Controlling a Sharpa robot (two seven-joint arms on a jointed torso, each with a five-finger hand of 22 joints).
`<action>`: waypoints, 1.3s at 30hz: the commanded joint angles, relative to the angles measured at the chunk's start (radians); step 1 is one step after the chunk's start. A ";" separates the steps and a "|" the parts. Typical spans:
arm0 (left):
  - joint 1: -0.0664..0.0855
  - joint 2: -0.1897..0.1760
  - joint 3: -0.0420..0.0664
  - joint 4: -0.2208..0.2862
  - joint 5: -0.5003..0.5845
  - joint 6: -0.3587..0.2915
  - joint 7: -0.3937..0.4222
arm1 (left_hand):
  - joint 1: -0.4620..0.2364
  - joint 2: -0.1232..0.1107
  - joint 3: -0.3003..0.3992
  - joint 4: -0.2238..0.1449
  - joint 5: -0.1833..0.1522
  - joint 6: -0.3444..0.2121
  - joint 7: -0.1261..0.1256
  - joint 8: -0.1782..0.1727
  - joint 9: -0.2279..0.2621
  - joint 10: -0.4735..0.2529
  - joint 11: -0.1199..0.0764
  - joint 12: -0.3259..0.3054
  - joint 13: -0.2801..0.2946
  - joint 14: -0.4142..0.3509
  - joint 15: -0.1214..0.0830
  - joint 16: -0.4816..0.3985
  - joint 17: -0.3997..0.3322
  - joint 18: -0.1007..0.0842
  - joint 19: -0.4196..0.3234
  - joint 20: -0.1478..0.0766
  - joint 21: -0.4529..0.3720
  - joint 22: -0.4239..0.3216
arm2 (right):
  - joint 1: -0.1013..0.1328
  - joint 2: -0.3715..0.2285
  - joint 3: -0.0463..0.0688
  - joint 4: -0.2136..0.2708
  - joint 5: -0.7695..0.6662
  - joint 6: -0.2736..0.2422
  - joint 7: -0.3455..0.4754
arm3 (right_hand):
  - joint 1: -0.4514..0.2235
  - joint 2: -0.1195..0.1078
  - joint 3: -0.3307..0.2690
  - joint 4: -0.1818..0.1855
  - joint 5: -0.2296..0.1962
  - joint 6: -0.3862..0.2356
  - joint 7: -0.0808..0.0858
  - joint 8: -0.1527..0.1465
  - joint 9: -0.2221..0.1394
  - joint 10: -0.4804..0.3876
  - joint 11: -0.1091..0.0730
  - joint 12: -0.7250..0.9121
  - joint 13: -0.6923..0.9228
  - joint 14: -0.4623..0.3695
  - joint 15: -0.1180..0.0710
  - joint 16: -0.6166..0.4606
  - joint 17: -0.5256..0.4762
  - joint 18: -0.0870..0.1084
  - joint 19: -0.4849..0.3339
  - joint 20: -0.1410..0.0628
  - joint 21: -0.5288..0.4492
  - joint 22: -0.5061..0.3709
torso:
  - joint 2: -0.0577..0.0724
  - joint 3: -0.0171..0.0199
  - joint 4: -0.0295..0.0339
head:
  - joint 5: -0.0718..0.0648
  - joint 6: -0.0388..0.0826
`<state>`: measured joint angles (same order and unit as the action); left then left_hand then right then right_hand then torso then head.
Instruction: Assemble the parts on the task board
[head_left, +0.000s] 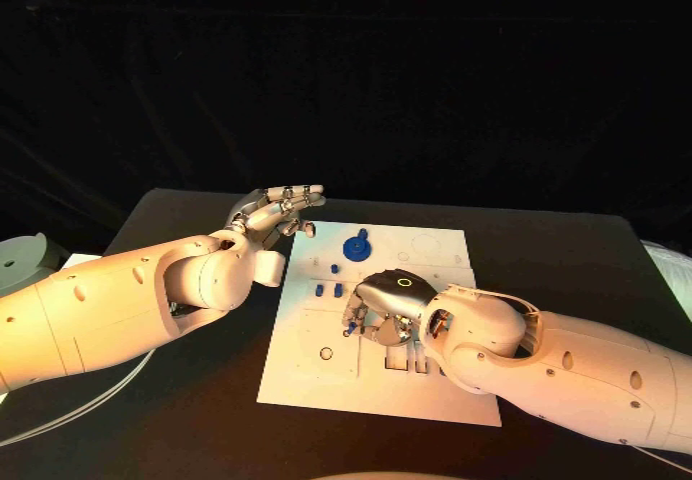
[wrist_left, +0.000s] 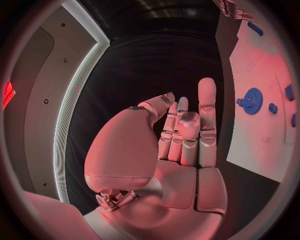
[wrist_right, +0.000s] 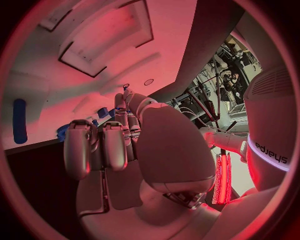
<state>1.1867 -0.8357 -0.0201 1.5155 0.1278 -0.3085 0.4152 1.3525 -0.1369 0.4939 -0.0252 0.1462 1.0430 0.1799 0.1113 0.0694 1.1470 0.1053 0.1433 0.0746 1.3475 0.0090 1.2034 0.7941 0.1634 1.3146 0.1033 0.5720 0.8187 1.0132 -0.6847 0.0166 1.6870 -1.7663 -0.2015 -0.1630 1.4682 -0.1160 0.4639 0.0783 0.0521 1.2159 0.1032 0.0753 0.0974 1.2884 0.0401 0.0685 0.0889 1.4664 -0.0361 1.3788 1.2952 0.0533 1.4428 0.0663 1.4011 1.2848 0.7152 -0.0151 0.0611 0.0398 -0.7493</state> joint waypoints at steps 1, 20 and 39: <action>0.000 0.001 0.001 0.003 0.003 0.022 0.002 | -0.010 0.000 -0.006 0.001 0.003 -0.007 -0.001 0.002 -0.002 -0.007 -0.002 0.003 -0.002 -0.007 0.002 -0.005 -0.001 0.016 -0.004 0.001 -0.006 -0.001 | -0.003 0.006 -0.001 -0.005 -0.009 0.025 0.008 | -0.002 0.006 0.000 -0.004 0.003 0.000 0.009 0.005 0.002 -0.002 0.007 -0.004 -0.001 0.059 0.003 0.005 -0.001 0.009 0.002 0.002 0.000 -0.001 | 0.000 0.0006 -0.0008 | 0.002 -0.002; 0.000 -0.001 0.001 0.006 0.003 0.029 -0.005 | -0.010 0.000 -0.007 0.001 0.003 -0.009 0.000 0.002 -0.002 -0.008 -0.002 0.004 -0.002 -0.007 0.002 -0.005 -0.001 0.016 -0.004 0.001 -0.006 -0.001 | -0.009 0.033 -0.006 -0.029 -0.029 0.055 -0.008 | -0.003 0.007 0.001 -0.005 0.003 -0.001 0.010 0.004 0.002 -0.003 0.008 -0.005 -0.002 0.059 0.004 0.006 -0.001 0.009 0.001 0.003 -0.001 -0.002 | 0.000 -0.0002 -0.0004 | 0.004 -0.007; 0.000 0.000 0.001 0.006 0.003 0.028 -0.018 | -0.012 0.001 -0.011 0.000 0.000 -0.015 0.002 0.003 -0.002 -0.016 0.001 0.006 -0.002 -0.011 0.004 -0.007 -0.009 0.017 -0.006 0.003 -0.013 -0.006 | -0.009 0.046 -0.012 -0.046 -0.023 0.044 -0.021 | -0.097 -0.054 -0.048 0.007 0.004 -0.169 0.053 -0.015 -0.033 -0.189 0.059 0.001 -0.026 0.048 0.048 -0.020 -0.045 0.024 -0.034 0.045 -0.047 -0.072 | -0.001 -0.0002 -0.0004 | 0.005 -0.007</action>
<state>1.1866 -0.8372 -0.0202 1.5193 0.1280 -0.2987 0.4006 1.3525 -0.1369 0.4890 -0.0258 0.1461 1.0357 0.1802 0.1113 0.0686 1.1399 0.1052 0.1433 0.0738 1.3440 0.0124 1.2003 0.7865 0.1634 1.3146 0.1033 0.5654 0.8130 1.0075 -0.6371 0.0079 1.6470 -1.7805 -0.1654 -0.1689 1.3762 -0.1656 0.4224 0.0850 0.0524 1.0531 0.1562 0.0634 0.0650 1.1037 0.0986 0.0677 0.0630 1.4646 0.0056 1.3614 1.2513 0.0690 1.4107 0.1060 1.3590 1.2162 0.7145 -0.0149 0.0606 0.0441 -0.7558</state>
